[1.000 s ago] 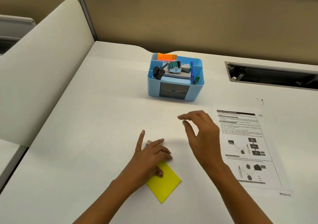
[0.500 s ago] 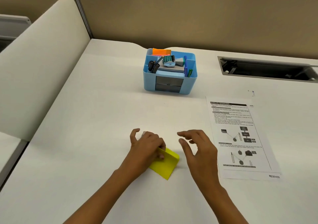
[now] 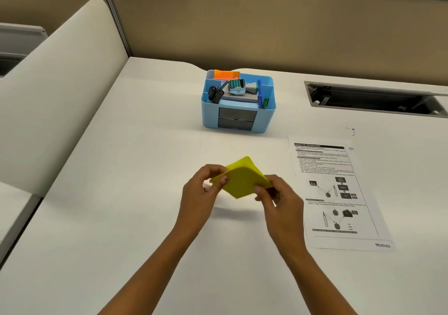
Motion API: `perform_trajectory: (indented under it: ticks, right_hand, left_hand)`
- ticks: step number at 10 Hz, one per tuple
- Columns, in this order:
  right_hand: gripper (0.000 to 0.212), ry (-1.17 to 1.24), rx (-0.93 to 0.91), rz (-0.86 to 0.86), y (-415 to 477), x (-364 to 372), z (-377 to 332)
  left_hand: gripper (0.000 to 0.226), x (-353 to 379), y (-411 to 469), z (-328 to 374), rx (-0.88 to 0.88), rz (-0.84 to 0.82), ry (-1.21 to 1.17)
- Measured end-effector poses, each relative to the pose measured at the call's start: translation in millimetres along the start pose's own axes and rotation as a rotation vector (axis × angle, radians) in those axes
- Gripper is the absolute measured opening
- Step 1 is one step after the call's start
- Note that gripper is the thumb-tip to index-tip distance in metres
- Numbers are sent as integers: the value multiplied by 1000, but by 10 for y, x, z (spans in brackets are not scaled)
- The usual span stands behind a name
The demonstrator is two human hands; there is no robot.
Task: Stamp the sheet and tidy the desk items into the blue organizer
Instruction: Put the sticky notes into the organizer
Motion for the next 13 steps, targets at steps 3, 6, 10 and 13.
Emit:
perform_trajectory:
  ticks: [3, 6, 10, 13]
  right_hand:
    - [9, -193, -351, 161, 1211, -114, -361]
    - [16, -338, -581, 95, 2560, 329, -499]
    - [24, -720, -325, -462, 3349, 1097, 72]
    - [22, -684, -261, -593, 3325, 1278, 341]
  left_hand:
    - [38, -347, 545, -610, 66, 168, 517]
    - [49, -299, 558, -668, 198, 288, 845]
    - [46, -306, 573, -677, 200, 309, 854]
    - [46, -304, 576, -686, 194, 308, 849]
Point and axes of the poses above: each hand's wrist, its own y-axis towards the middle knuckle, its own x-axis out of the palm, z = x × y, the point moved 6 cm from there along y, towards the middle knuckle, and after that the axes turned 14 degrees about -x, right-handed, at the moved point
